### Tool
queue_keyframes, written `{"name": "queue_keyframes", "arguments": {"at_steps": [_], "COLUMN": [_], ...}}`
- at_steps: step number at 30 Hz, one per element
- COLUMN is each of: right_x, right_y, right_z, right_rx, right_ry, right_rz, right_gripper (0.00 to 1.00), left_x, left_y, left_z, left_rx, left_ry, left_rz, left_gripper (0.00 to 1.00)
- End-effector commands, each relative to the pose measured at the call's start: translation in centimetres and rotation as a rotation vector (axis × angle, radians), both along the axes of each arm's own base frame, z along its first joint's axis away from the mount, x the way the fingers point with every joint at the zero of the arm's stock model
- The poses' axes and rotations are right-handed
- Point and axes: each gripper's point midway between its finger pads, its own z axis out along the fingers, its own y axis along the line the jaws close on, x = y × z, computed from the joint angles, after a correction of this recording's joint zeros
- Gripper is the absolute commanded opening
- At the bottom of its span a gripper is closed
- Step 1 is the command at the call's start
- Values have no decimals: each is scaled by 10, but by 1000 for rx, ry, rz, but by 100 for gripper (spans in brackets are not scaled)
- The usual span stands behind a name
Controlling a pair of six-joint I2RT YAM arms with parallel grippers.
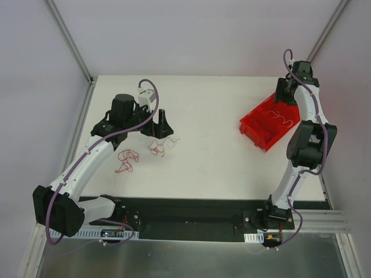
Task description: Untangle the cables
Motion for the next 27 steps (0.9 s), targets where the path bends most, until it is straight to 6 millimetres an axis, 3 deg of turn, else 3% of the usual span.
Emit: {"name": "queue_keyframes", "arguments": {"at_steps": [1,6,7,8,11,17,24,27], "right_x": [-8,-38,-49,-51,-62,-53,-36,-36], "right_y": [-6,-30,-32,-35,-40,-49,-51,-52], "right_z": [40,33,21,25,9,-8,-19,-22], "right_rx": [-26,27,43,54,92,123,131,130], "right_ry": [-65,-50,-29,-58,-66,-45,-38,-27], "right_rz": [-74,-282,-306,-315,-332,-361,-316,-319], "right_gripper": [58,59,59,59,59,59,43,44], "left_x": [1,1,1,-1,-3,-6,-6,-6], "left_y": [-4,-4,-4,-5,-7,-8,-9,-9], "left_z": [5,6,6,8,13,16,15,14], "left_rx": [-22,-25,-29,-33,-50,-65,-66,-65], "left_ry": [-26,-29,-26,-27,-31,-34,-30,-25], "left_rz": [-20,-21,-22,-29,-37,-50,-52,-53], "left_gripper": [95,95,96,96,96,96,95,95]}}
